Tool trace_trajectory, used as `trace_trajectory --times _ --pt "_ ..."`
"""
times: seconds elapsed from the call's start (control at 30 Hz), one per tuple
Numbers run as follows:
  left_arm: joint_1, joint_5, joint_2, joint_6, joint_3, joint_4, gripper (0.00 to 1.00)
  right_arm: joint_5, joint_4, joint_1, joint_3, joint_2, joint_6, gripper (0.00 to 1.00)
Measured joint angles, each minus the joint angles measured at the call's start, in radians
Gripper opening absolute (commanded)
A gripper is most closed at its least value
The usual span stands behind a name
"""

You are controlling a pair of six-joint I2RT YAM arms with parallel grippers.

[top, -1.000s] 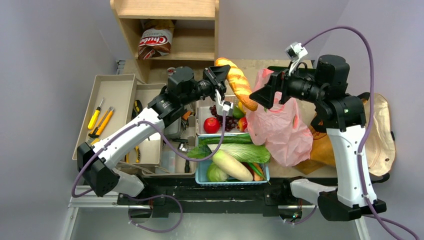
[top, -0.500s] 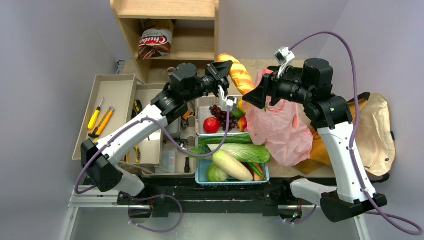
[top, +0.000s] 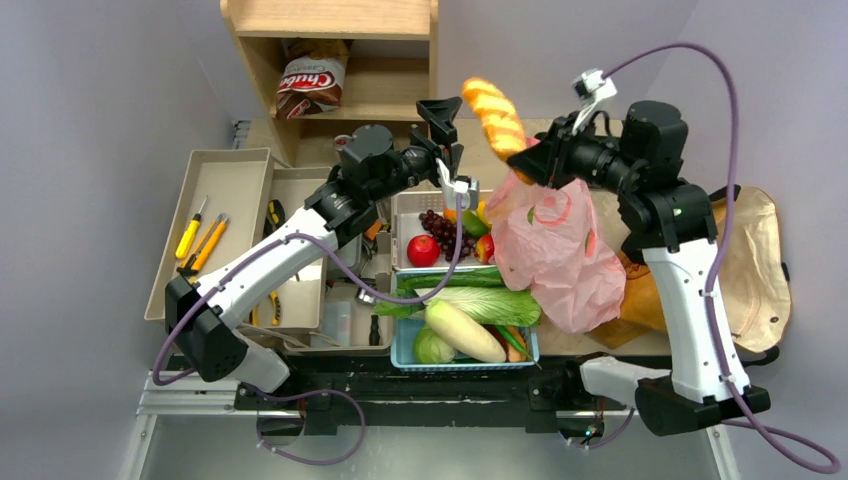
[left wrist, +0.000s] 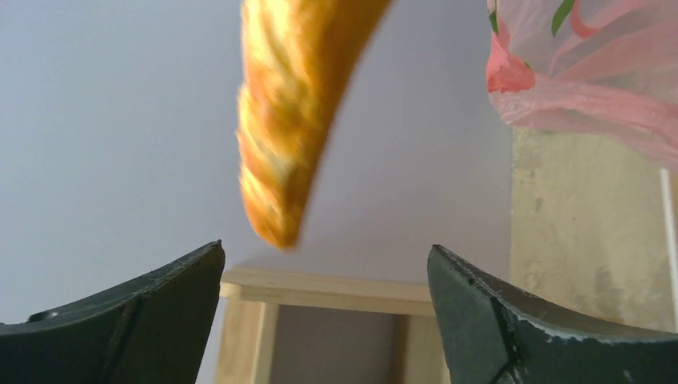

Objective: Untie the knot of the grocery bags and take out the mixed food
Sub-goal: Place the fake bread on the plate.

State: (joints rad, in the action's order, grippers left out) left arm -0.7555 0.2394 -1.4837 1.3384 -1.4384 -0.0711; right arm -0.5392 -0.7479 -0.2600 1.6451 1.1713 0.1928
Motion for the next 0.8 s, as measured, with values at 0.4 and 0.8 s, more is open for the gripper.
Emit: trace_trajectory --times 0.4,0.8 --pt "0.002 0.085 0.044 -0.469 -0.011 0.163 1.00 0.315 -0.008 0.318 0.398 0.337 -0.132 0.00" --pt "0.000 0.115 0.045 -0.585 -0.006 0.185 1.00 0.478 -0.112 0.477 0.524 0.719 -0.230 0.00"
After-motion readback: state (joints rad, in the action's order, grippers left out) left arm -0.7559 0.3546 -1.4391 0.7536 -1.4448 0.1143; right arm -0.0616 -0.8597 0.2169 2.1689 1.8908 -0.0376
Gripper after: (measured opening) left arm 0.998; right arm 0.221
